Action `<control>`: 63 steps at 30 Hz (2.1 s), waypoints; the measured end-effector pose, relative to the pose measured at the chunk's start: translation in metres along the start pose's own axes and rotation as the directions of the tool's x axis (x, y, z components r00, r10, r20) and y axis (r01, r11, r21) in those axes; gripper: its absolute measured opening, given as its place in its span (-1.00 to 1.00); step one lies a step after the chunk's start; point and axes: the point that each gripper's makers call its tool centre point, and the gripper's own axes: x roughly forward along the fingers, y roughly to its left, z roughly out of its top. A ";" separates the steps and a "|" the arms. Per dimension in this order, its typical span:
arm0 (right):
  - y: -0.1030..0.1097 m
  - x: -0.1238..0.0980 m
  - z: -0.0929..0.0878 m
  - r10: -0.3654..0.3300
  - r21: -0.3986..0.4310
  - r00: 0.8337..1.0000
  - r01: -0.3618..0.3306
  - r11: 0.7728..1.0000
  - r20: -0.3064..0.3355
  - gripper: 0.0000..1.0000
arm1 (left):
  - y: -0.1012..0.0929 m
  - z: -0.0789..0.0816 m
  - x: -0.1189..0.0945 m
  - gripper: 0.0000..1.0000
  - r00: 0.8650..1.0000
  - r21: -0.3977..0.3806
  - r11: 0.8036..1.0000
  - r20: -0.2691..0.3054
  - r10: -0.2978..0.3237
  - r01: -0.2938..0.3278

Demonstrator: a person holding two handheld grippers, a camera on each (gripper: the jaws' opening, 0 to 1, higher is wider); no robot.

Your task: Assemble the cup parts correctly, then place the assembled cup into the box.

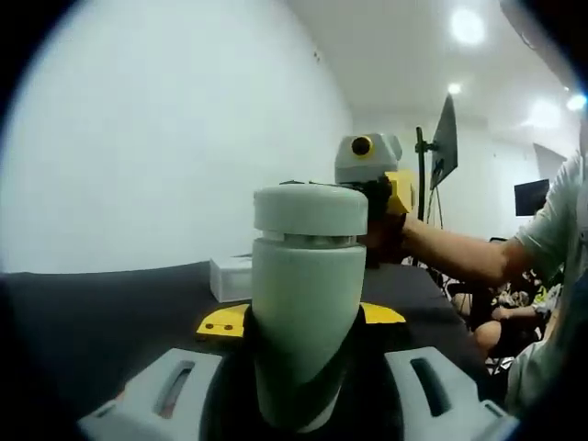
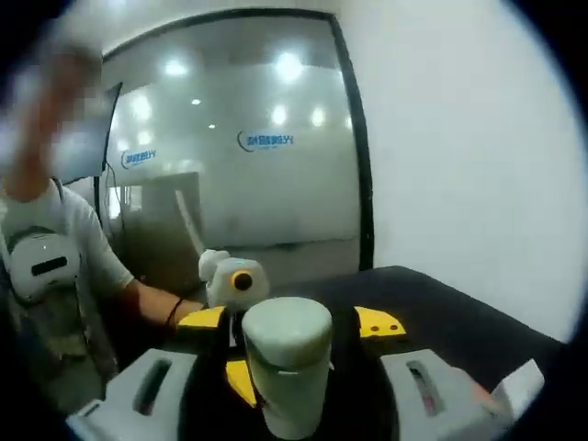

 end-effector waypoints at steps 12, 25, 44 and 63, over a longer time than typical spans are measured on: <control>0.000 0.005 -0.009 -0.098 -0.021 0.995 0.098 0.995 -0.001 -0.21 | 0.000 0.000 0.001 -0.22 1.000 -0.012 1.000 -0.006 0.004 -0.004; -0.013 -0.003 -0.007 -0.534 -0.018 0.845 0.534 0.845 0.030 -0.22 | 0.001 -0.001 0.001 -0.22 0.999 0.002 0.999 -0.011 0.035 -0.035; -0.014 -0.006 -0.009 -0.696 -0.082 0.715 0.699 0.711 0.057 -0.12 | 0.000 -0.001 -0.001 -0.22 0.998 0.017 0.998 -0.019 0.053 -0.053; -0.006 0.004 0.009 0.017 -0.069 0.997 -0.023 0.997 -0.073 -0.19 | 0.000 -0.001 0.000 -0.22 0.999 0.011 0.999 -0.018 0.035 -0.035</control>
